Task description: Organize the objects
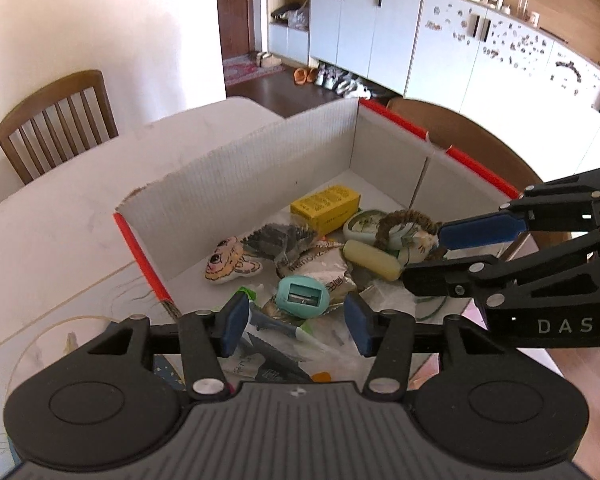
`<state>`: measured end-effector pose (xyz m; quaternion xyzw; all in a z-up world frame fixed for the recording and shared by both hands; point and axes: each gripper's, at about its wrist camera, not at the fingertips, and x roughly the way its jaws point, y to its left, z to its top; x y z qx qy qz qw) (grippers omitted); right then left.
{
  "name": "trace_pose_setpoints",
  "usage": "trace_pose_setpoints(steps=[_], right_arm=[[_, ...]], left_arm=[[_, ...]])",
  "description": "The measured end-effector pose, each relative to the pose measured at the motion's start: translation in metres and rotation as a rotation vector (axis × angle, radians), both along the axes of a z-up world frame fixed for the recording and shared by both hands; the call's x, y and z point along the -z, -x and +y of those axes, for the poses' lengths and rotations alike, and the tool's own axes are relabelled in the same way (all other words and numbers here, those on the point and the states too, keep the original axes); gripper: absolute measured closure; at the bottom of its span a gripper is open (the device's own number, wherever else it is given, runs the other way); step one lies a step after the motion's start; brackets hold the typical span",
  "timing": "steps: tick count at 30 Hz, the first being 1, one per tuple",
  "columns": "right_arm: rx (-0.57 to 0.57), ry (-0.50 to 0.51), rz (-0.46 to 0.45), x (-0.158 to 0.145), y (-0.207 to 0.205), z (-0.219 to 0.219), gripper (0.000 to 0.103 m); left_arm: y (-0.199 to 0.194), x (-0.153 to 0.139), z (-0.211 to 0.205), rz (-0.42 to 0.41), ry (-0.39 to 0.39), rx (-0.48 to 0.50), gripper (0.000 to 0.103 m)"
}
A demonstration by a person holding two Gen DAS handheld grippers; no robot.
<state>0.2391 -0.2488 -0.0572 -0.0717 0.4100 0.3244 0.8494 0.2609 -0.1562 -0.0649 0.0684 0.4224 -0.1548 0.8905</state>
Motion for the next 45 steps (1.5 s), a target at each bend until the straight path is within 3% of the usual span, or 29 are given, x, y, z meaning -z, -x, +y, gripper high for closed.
trace_pose_setpoints(steps=[17, 25, 29, 32, 45], right_arm=[[0.055, -0.11, -0.078, -0.038, 0.047, -0.005, 0.029], [0.081, -0.136, -0.124, -0.046, 0.068, -0.003, 0.014], [0.093, -0.16, -0.131, -0.047, 0.077, -0.003, 0.006], [0.109, -0.177, -0.144, -0.048, 0.085, -0.003, 0.002], [0.196, -0.201, -0.168, -0.047, 0.129, 0.007, 0.001]], left_arm=[[0.045, -0.05, 0.037, -0.099, 0.118, -0.016, 0.038], [0.059, -0.061, 0.049, -0.127, 0.142, -0.016, 0.018], [0.066, -0.065, 0.057, -0.143, 0.16, -0.009, 0.017], [0.071, -0.067, 0.062, -0.149, 0.171, -0.014, 0.006], [0.102, -0.069, 0.081, -0.193, 0.166, -0.015, 0.002]])
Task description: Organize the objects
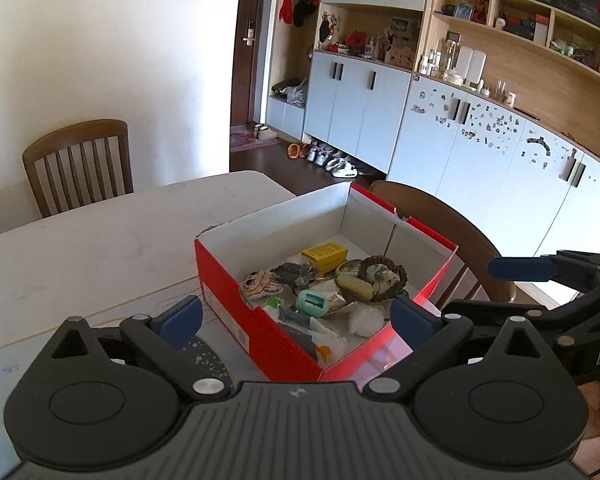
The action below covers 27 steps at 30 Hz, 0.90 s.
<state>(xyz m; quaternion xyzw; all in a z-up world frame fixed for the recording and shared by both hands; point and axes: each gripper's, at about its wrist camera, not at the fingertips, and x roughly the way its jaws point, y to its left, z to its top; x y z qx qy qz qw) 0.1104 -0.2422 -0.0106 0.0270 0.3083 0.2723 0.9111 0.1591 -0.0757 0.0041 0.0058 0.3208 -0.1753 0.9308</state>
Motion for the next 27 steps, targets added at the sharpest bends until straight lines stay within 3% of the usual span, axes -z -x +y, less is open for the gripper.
trace_pose_setpoints(steps=[16, 27], right_arm=[[0.134, 0.006, -0.016, 0.001, 0.018, 0.0, 0.001], [0.142, 0.01, -0.016, 0.002, 0.022, 0.005, 0.001]], left_arm=[[0.028, -0.008, 0.021, -0.028, 0.063, 0.0, 0.002], [0.032, -0.011, 0.026, -0.044, 0.062, 0.007, 0.002]])
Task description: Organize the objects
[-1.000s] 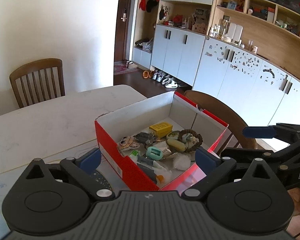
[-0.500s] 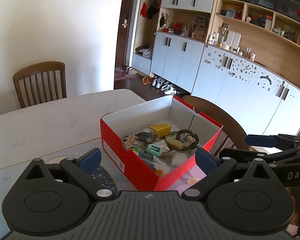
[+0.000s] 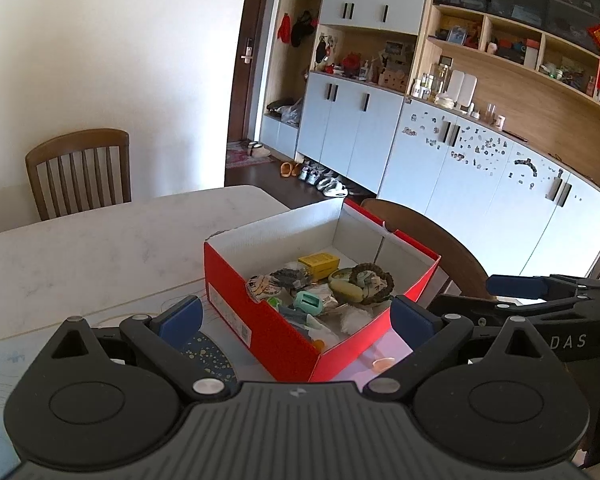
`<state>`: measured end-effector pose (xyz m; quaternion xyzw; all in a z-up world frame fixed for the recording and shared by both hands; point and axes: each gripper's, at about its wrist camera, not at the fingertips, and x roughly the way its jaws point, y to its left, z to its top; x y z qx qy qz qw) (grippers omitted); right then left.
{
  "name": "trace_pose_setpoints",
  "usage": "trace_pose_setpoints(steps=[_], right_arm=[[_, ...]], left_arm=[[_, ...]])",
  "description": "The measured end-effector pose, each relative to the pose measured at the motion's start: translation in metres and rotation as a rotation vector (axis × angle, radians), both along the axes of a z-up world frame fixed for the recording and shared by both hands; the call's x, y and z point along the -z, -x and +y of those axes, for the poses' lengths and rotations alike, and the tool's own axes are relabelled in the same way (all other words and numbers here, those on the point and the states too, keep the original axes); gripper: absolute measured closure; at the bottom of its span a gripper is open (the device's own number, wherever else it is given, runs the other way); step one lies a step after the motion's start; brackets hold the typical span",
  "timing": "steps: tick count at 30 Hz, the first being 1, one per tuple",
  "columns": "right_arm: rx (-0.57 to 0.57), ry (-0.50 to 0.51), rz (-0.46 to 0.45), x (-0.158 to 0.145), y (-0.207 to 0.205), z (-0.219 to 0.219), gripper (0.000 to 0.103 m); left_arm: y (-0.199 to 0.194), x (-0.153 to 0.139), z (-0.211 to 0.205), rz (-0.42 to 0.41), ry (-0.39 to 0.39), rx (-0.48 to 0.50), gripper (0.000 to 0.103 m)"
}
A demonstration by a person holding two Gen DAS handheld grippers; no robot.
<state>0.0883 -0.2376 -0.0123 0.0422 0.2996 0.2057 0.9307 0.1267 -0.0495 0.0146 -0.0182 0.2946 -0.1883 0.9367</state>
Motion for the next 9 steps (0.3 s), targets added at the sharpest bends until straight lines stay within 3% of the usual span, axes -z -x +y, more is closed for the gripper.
trace_pose_setpoints(steps=[9], right_arm=[[-0.008, -0.002, 0.009, 0.0005, 0.0019, 0.0082, 0.001]], left_arm=[[0.0005, 0.0006, 0.0088, 0.006, -0.009, -0.017, 0.002]])
